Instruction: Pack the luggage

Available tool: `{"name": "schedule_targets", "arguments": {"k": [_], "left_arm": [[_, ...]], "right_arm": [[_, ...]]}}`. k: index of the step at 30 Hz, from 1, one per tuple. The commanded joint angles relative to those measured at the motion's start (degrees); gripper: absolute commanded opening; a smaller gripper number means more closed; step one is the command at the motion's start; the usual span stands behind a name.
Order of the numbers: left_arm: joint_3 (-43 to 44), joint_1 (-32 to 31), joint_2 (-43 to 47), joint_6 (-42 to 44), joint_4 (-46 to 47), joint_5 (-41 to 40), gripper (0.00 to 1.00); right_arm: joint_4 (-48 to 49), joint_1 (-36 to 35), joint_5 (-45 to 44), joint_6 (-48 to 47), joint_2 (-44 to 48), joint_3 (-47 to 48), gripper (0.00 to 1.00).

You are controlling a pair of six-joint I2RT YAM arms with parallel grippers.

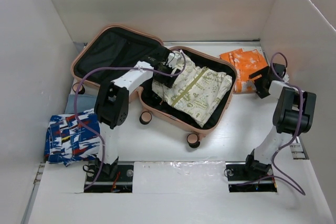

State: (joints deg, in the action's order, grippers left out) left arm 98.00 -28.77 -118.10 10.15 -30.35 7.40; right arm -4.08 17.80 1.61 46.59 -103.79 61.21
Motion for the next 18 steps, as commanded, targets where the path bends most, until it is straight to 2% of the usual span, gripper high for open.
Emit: {"name": "schedule_targets", "arguments": {"k": [1,4,7,8,9,11,12,14,15,18], "left_arm": [[0.5,2.1,2.4,-0.8,-6.1,-0.7,0.77],[1.9,2.7,1.8,-2.0,-6.7,-0.2,0.77],[2.5,3.2,1.8,-2.0,-7.3,0.3,0.77],[2.5,3.2,1.8,-2.0,-7.3,0.3,0.77],[2.5,3.2,1.8,-2.0,-7.8,0.3,0.77],[3.0,3.7,1.8,-2.0,-7.8,0.3,0.77],[3.0,3.7,1.8,-2.0,-7.8,0.3,0.77],[3.0,4.3,1.8,-2.0,-7.8,-0.3,0.77],[3.0,4.8,1.8,-2.0,-7.8,-0.3,0.77],[3.0,5.3,1.8,-2.0,-7.8,-0.3,0.77]], "right_arm": [[3.6,-2.2,-3.4,5.2,-2.7,1.8,0.94],[6.0,-2.7,-4.0,8.3,-4.1,2.4,0.92],[4.3,-2.7,-3.4,12.6,-4.9,3.5,0.83],[4.3,-2.7,-2.7,13.5,-4.9,3.5,0.76],[4.3,-2.2,-2.7,14.4,-4.9,3.5,0.58],[4.3,-1.6,-1.3,15.6,-5.5,3.5,0.4],[4.3,-1.1,-0.1,15.6,-5.5,3.5,0.22],[4.3,-0.6,0.5,15.6,-6.0,3.5,0.04],[4.3,-0.6,1.5,15.6,-6.0,3.5,0.0],[6.7,0.0,2.3,15.6,-5.4,1.2,0.0]]}}
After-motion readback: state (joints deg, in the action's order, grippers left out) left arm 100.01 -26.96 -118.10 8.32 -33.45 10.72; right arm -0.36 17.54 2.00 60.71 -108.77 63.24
